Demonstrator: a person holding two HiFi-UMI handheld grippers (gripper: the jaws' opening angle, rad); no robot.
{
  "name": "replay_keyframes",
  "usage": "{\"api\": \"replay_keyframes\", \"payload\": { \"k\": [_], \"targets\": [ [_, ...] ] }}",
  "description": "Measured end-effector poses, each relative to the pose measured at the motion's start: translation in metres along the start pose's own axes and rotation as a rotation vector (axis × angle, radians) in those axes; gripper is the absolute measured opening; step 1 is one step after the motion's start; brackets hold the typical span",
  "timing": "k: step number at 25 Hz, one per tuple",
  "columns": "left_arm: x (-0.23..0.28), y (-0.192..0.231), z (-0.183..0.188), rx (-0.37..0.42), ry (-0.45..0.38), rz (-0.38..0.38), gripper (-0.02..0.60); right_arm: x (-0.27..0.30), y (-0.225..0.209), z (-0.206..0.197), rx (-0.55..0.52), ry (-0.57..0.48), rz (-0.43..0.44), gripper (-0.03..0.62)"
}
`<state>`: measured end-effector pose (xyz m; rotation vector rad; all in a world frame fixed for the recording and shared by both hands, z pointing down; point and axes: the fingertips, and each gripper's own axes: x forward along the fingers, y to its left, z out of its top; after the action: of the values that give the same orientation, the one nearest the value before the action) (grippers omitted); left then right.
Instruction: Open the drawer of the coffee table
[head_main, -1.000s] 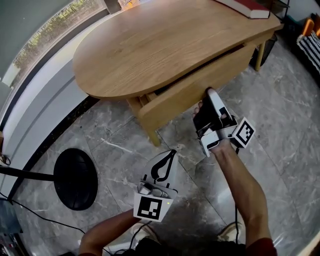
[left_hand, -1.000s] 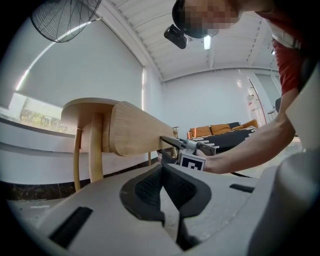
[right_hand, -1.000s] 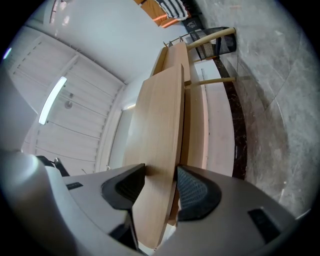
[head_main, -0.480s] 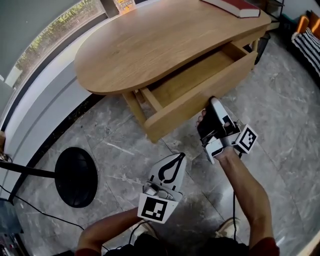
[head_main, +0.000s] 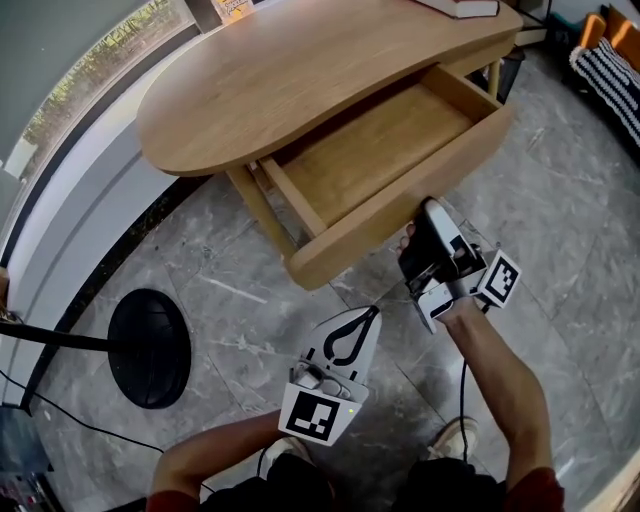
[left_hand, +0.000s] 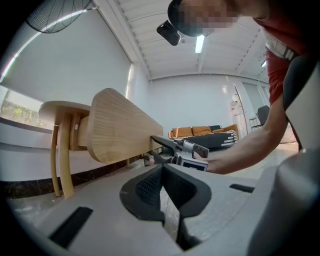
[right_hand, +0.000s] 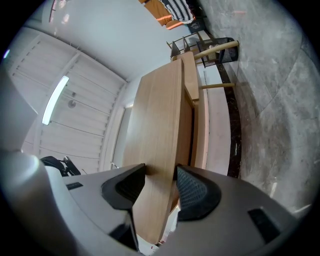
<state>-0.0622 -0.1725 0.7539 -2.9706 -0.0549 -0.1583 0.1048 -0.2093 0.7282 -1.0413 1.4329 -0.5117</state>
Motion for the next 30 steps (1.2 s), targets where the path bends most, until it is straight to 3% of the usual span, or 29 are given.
{"api": "replay_keyframes", "payload": {
  "k": [7, 22, 30],
  "targets": [
    [0.001, -0.027, 0.003, 0.022, 0.011, -0.057, 0.008, -0.027, 0.019, -0.001, 0.001, 0.008, 0.005, 0.195],
    [-0.007, -0.074, -0.022, -0.016, 0.074, -0.141, 0.008, -0.084, 0.038, -0.008, 0.006, 0.010, 0.018, 0.204],
    [-0.006, -0.073, -0.024, -0.016, 0.083, -0.135, 0.008, -0.084, 0.033, -0.003, 0.013, -0.007, 0.038, 0.204]
  ]
}}
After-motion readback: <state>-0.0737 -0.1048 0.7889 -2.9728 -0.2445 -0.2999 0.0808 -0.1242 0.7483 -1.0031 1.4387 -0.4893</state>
